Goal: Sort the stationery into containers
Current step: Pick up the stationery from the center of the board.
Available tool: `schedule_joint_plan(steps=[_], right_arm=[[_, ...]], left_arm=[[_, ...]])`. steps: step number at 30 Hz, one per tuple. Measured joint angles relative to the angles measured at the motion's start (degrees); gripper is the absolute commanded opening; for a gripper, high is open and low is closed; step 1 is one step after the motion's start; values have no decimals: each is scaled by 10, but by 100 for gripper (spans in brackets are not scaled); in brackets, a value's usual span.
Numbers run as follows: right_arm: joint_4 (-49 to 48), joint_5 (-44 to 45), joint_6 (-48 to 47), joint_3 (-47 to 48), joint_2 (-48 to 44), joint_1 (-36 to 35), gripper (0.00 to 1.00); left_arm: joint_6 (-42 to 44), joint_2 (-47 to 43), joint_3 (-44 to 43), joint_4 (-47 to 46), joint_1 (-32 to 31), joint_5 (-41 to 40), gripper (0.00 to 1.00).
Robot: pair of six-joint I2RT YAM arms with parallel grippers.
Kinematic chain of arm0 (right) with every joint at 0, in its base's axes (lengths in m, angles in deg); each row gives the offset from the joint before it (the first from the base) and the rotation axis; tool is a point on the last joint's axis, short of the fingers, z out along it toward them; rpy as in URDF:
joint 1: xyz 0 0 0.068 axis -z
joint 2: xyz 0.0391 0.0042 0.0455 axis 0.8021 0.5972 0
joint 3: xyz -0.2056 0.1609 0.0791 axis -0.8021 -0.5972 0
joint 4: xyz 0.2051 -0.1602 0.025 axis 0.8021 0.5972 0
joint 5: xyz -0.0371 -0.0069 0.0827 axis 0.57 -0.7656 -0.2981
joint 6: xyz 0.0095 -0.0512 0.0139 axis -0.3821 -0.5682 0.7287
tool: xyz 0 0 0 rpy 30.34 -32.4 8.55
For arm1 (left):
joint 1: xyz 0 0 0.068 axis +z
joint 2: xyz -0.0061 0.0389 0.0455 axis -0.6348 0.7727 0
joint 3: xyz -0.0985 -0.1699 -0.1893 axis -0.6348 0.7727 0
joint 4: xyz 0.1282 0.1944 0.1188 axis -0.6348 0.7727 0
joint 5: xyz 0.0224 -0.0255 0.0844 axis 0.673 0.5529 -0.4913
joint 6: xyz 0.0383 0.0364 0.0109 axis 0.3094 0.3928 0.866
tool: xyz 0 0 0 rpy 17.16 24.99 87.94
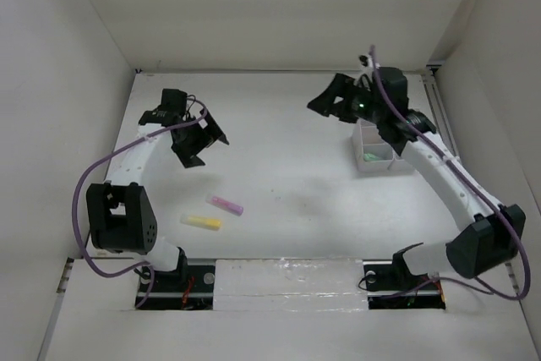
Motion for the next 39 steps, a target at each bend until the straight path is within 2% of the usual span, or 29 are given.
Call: schedule_joint_plan(steps=[4,6,11,16,24,33,39], right_arm=[[49,10,-143,111,92,-116,85],[76,42,-206,161,145,-176,85],[135,70,-287,165,187,-262,85],[148,83,-314,162,187,-257,85],[144,95,-337,123,174,-268,83],[145,109,-346,82,134,-276,83],[146,128,-343,52,90,-268,83]], left_arm=[[-26,-24,53,32,0,-24,100],[-39,-39,56,43,0,-35,100],[-85,-69,68,60,0,-59,100],[-141,-105,122,89,0,-85,100],[-203,-112,145,92,-10,-98,100],[-288,-77,125,102,-152,-133,100],[-334,-60,143,98,-183,-149,98]])
